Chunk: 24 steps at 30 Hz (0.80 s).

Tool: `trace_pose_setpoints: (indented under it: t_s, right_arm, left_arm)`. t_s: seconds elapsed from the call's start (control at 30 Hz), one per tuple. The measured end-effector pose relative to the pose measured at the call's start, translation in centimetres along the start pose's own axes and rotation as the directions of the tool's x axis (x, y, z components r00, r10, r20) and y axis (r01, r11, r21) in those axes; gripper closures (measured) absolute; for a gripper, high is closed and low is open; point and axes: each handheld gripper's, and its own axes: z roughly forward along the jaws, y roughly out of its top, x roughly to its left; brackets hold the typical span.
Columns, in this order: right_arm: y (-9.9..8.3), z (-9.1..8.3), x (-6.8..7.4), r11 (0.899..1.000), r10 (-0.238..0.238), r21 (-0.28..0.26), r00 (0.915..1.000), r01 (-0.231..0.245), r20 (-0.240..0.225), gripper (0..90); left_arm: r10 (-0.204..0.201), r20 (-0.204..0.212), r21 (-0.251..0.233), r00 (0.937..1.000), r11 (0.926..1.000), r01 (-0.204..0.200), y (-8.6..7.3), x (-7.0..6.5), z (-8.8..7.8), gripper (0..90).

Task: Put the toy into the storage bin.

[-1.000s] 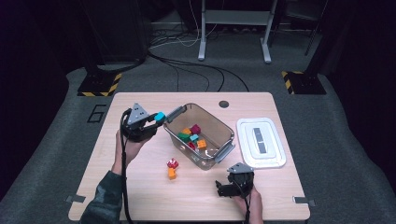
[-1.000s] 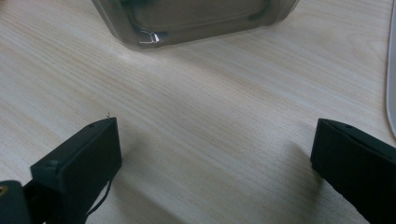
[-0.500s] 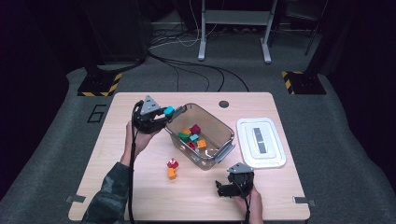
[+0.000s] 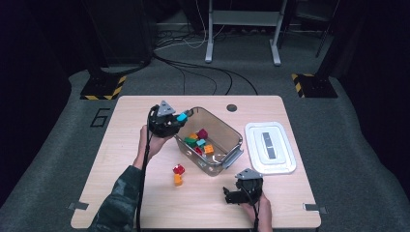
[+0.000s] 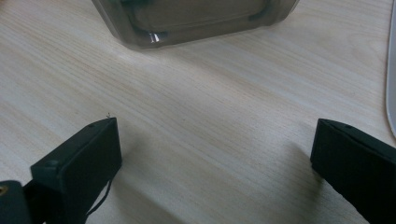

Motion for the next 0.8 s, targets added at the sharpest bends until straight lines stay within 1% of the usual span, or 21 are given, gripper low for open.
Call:
trace_pose_setpoints:
  t_s: [0.07,0.13,0.17,0.2,0.23,0.33,0.37,0.43,0.47,0.5,0.57,0.6,0.7,0.73,0.8]
  right_arm:
    - [0.0,0.0,0.0,1.0,0.005,0.001,1.0,-0.005,0.001,0.9]
    - [0.0,0.0,0.0,1.0,0.0,0.0,1.0,0.0,0.0,0.9]
    - [0.0,0.0,0.0,1.0,-0.002,-0.001,1.0,0.002,0.0,0.9]
    - [0.0,0.0,0.0,1.0,-0.002,-0.001,1.0,0.002,0.0,0.9]
    - [0.0,0.0,0.0,1.0,-0.002,-0.001,1.0,0.002,0.0,0.9]
    - [0.0,0.0,0.0,1.0,0.0,-0.001,1.0,0.0,-0.002,0.9]
    - [0.0,0.0,0.0,1.0,0.0,-0.001,1.0,0.0,-0.002,0.9]
    - [0.0,0.0,0.0,1.0,0.0,-0.001,1.0,0.0,-0.002,0.9]
    - [0.0,0.0,0.0,1.0,0.0,-0.001,1.0,0.0,-0.002,0.9]
    - [0.0,0.0,0.0,1.0,-0.002,-0.001,1.0,0.002,0.0,0.9]
    - [0.0,0.0,0.0,1.0,0.0,-0.001,1.0,0.0,-0.002,0.9]
    - [0.0,0.0,0.0,1.0,0.0,-0.001,1.0,0.0,-0.002,0.9]
    - [0.0,0.0,0.0,1.0,-0.002,-0.001,1.0,0.002,0.0,0.9]
    - [0.0,0.0,0.0,1.0,0.0,-0.001,1.0,0.0,-0.002,0.9]
    - [0.0,0.0,0.0,1.0,-0.001,-0.001,1.0,0.001,0.0,0.9]
  left_arm:
    - [-0.014,0.002,0.007,0.9999,0.9999,0.014,-0.2,-0.1,0.6,66.6]
    - [-0.016,0.01,0.016,0.9998,0.9997,0.016,-0.4,0.0,0.9,65.6]
    - [-0.034,0.014,0.023,0.9993,0.9992,0.034,-0.5,0.0,1.1,60.6]
    - [-0.034,0.014,0.027,0.9993,0.9991,0.034,-0.6,0.0,1.2,54.2]
    - [-0.034,0.02,0.04,0.9992,0.9987,0.033,-0.7,0.1,1.1,50.6]
    - [-0.047,0.015,0.04,0.9988,0.9981,0.046,-1.1,0.1,0.7,38.2]
    - [-0.059,0.015,0.027,0.9981,0.9979,0.059,-1.3,0.1,0.4,33.6]
    - [-0.065,-0.003,0.01,0.9979,0.9979,0.065,-1.6,0.1,-0.3,27.5]
    - [-0.072,-0.011,0.005,0.9974,0.9974,0.072,-1.8,0.0,-0.6,23.7]
    - [-0.071,-0.017,0.002,0.9974,0.9975,0.071,-2.0,0.0,-0.9,20.8]
    - [-0.085,-0.018,-0.007,0.9962,0.9964,0.085,-2.5,0.1,-1.8,16.8]
    - [-0.085,-0.027,-0.021,0.996,0.9962,0.084,-2.9,0.0,-2.3,15.8]
    - [-0.088,-0.03,-0.031,0.9957,0.9957,0.087,-3.7,-0.2,-3.1,15.7]
    - [-0.085,-0.036,-0.037,0.9957,0.9958,0.084,-4.1,-0.3,-3.5,15.9]
    - [-0.09,-0.034,-0.035,0.9954,0.9954,0.089,-4.8,-0.5,-4.0,15.5]
